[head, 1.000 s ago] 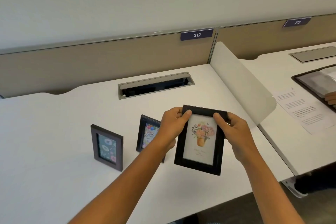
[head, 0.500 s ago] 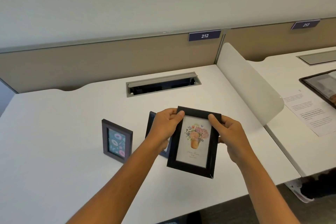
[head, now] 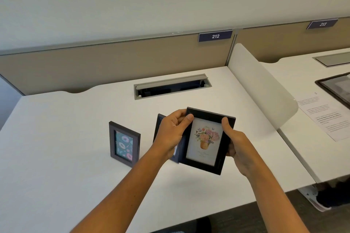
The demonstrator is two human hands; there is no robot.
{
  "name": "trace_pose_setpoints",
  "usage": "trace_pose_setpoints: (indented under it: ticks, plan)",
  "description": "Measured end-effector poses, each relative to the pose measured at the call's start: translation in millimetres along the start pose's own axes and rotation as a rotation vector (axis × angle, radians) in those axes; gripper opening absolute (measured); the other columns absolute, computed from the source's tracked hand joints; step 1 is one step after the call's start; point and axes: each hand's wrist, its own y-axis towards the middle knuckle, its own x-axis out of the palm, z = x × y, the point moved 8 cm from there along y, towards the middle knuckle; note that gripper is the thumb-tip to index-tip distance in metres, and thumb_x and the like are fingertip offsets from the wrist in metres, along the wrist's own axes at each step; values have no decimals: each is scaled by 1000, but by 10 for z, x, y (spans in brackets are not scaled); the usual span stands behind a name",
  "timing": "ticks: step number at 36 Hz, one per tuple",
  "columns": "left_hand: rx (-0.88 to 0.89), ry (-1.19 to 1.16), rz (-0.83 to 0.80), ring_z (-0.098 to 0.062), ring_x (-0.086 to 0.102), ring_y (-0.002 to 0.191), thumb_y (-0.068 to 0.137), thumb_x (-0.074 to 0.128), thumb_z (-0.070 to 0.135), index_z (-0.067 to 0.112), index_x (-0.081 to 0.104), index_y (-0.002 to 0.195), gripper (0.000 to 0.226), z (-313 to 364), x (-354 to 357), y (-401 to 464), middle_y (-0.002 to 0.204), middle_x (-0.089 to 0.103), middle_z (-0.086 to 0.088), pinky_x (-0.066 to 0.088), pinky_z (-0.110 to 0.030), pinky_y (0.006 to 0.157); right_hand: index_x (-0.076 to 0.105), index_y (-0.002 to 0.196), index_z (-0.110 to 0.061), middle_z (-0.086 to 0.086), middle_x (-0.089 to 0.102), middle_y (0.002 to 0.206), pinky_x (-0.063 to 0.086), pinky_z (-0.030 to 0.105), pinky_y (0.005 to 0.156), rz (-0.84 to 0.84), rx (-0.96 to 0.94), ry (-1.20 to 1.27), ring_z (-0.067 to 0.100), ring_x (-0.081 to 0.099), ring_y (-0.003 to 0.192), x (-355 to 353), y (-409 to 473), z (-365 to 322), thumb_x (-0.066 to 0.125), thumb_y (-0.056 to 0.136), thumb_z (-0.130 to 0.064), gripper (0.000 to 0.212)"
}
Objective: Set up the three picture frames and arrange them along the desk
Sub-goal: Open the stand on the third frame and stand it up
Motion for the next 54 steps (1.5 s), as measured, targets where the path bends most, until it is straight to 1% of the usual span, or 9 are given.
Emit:
trace_pose_setpoints:
  ticks: [3,7,18,27,33,38,42,47,54]
  plan:
    - [13,-1,-12,-4,75,105,103,61,25,39,73,110,20,-6,47,-24,109,81,10,59,-15,77,85,114,-37,2,84,119,58,48,100,-26,-7,52,21,80,111,-24,-43,-3,54,90,-85,62]
    - [26,3,-29,-3,73,107,103,61,26,43,74,110,23,-19,108,-47,112,80,12,58,-14,78,83,118,-41,2,83,123,57,50,103,-49,-46,112,20,79,114,-59,-101,-7,60,76,-95,72]
    - [6,47,-102,-6,71,114,104,61,25,27,72,125,24,-143,318,-19,118,79,7,57,-16,86,81,127,-26,10,81,128,48,56,115,53,-110,265,30,74,124,-303,-163,112,56,70,-102,98]
    - [-39,51,-111,-4,72,110,104,62,22,25,73,123,23,-341,542,74,116,79,5,56,-13,83,81,111,-18,13,81,113,49,53,105,158,-74,362,34,71,111,-555,-73,268,65,89,-67,56]
    - [-84,75,-74,6,70,107,107,58,24,24,70,134,30,-526,709,214,121,77,12,56,-11,78,77,125,-14,15,81,121,50,51,106,183,-32,367,31,72,113,-697,81,418,65,87,-69,69]
    - [-141,195,-47,11,61,106,110,48,16,34,54,149,44,-690,860,364,129,64,23,54,-4,73,81,111,-24,2,84,109,52,43,100,222,17,344,27,73,112,-804,278,550,67,86,-68,53]
    - [-186,279,-85,17,64,98,107,49,7,77,53,111,70,-868,1000,490,102,66,45,57,-11,69,81,109,-26,0,86,109,52,40,96,218,59,335,25,75,113,-872,482,663,63,99,-62,41]
    - [-175,329,-110,-12,60,129,99,54,-8,39,42,154,73,-1021,1120,636,141,62,7,62,-32,94,80,117,-24,1,85,113,55,41,102,208,88,341,25,76,115,-904,727,787,61,103,-60,43]
    - [-218,388,-91,-22,50,141,98,55,-12,32,29,162,81,-1140,1122,800,154,50,-3,59,-40,102,87,98,-37,-2,86,112,52,47,112,178,110,295,23,77,113,-903,967,863,59,102,-64,39]
